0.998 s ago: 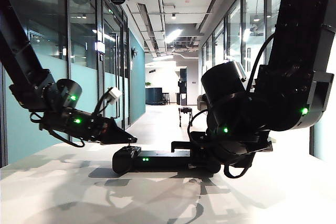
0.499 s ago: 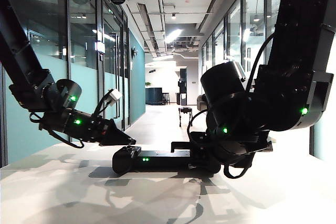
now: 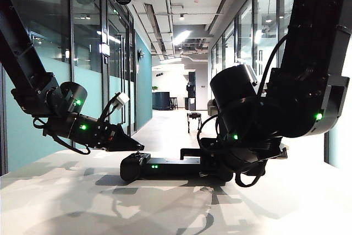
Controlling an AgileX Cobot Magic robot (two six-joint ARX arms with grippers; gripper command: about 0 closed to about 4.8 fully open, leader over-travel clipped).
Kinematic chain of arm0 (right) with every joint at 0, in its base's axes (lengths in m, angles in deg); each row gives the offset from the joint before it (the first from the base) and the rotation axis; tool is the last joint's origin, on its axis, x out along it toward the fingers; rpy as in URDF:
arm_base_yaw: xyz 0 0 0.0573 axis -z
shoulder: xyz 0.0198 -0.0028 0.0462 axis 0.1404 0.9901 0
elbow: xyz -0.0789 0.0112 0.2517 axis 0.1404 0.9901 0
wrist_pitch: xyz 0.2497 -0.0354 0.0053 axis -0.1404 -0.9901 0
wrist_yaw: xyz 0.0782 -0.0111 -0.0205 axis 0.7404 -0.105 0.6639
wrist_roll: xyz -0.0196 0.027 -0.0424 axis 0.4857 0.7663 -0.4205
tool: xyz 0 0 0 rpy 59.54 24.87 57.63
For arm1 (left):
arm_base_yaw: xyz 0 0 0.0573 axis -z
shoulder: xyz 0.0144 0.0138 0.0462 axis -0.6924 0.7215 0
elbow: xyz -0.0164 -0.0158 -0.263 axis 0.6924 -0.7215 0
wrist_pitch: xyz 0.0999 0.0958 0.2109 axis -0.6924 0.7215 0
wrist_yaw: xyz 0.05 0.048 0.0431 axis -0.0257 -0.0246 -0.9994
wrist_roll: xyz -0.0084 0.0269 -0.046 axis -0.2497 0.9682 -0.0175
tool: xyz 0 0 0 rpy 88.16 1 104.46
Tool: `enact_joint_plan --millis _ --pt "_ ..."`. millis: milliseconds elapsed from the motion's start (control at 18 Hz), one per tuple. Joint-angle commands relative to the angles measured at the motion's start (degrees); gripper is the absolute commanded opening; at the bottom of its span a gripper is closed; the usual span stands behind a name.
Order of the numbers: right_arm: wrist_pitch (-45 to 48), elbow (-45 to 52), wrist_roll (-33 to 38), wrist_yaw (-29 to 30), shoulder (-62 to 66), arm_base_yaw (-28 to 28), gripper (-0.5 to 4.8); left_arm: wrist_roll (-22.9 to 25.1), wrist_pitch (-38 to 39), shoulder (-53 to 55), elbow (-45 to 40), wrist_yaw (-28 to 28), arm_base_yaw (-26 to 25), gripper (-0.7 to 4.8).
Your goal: Push the left joystick on the remote control sitting on the white table backward to make the robot dog back up in a straight line until it returns close to you.
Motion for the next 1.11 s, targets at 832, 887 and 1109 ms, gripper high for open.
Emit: enact_joint_plan --millis 832,887,1109 --pt "0.4 -0.2 -0.4 -0.8 -0.3 0.0 1.44 1.3 -0.7 -0.2 0.3 -5.3 1.6 -0.06" --pt "0.4 -0.2 -0.4 -0.8 -0.3 0.0 1.44 1.2 -0.7 -0.3 0.3 -7.1 1.6 -0.06" --pt "0.4 -0.2 -0.4 -0.8 -0.3 0.0 1.44 3.5 0.7 -1.8 0.4 -10.0 1.6 -0.06"
